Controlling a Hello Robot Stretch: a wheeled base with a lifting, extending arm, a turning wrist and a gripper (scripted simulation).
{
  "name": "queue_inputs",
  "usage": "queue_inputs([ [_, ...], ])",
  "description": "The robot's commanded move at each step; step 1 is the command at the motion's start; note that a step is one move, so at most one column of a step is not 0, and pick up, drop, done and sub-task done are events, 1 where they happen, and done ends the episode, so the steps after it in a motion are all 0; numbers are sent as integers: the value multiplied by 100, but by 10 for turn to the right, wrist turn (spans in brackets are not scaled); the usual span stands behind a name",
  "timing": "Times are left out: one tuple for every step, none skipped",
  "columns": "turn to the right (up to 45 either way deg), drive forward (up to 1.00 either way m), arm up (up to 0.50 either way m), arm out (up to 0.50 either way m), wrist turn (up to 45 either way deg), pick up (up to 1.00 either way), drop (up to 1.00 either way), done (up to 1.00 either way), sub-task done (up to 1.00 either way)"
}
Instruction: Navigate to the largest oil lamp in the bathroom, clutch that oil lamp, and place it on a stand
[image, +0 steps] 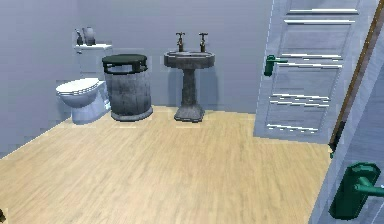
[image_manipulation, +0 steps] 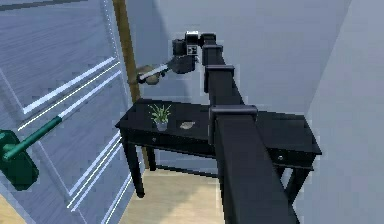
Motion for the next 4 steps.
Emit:
queue_inputs([
  [0, 0, 0, 0, 450, 0, 0, 0, 0],
  [0, 0, 0, 0, 240, 0, 0, 0, 0],
  [0, 0, -4, 0, 0, 0, 0, 0, 0],
  [0, 0, -32, 0, 0, 0, 0, 0, 0],
])
